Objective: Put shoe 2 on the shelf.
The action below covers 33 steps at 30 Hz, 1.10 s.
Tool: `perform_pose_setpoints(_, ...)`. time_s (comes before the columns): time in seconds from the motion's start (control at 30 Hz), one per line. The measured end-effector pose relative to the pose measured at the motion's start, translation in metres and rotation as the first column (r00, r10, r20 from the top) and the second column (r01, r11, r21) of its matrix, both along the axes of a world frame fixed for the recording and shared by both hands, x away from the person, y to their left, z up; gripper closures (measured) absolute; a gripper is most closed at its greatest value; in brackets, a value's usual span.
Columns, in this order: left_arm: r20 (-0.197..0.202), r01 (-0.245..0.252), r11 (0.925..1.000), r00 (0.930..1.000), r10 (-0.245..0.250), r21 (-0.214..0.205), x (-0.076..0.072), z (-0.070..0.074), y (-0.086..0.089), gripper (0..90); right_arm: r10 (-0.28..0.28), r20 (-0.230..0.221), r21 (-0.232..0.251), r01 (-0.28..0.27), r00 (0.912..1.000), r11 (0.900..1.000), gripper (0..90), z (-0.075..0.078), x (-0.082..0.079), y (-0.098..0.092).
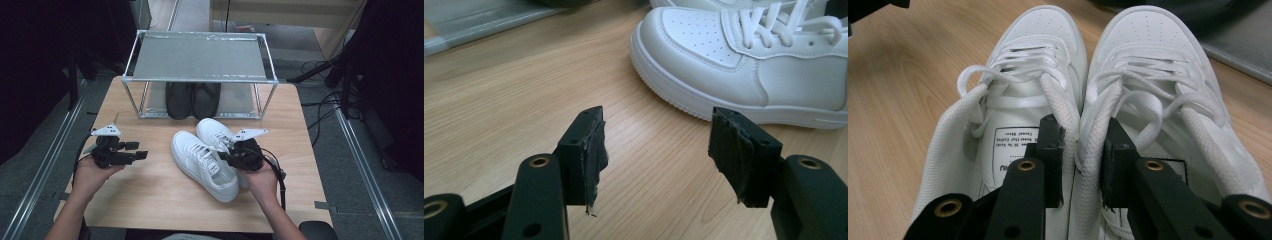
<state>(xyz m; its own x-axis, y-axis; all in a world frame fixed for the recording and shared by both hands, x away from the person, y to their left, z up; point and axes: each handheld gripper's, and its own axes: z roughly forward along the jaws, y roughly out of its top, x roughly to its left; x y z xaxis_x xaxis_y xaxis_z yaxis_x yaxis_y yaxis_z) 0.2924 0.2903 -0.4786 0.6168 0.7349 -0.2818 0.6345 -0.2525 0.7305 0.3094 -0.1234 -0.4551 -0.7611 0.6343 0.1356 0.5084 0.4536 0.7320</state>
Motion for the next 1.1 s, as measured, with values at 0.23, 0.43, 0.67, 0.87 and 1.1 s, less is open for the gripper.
perform_pose_setpoints(0.23,0.001,-0.067,0.9978,0.9978,0.067,-0.003,-0.007,-0.003,0.017,39.4,0.104,0.011,-0.015,-0.104,0.9945,0.9945,76.8,0.012,0.010,0.012)
perform_pose_setpoints(0.43,-0.013,-0.094,0.9954,0.9954,0.095,0.017,-0.008,-0.006,0.023,39.5,0.192,0.005,0.043,-0.192,0.9813,0.9804,76.9,0.022,0.026,0.010)
perform_pose_setpoints(0.67,-0.012,-0.097,0.9951,0.9952,0.098,0.018,-0.011,-0.006,0.027,39.4,0.283,-0.002,0.028,-0.283,0.9592,0.9588,77.0,0.039,0.050,0.016)
perform_pose_setpoints(0.87,-0.011,-0.115,0.9933,0.9932,0.116,0.008,-0.012,-0.007,0.033,39.4,0.349,-0.001,0.040,-0.348,0.9372,0.9364,77.1,0.057,0.064,0.021)
perform_pose_setpoints(1.1,-0.016,-0.122,0.9925,0.9924,0.122,0.009,-0.012,-0.007,0.035,39.4,0.416,0.008,0.054,-0.415,0.9095,0.9080,76.9,0.084,0.070,0.031)
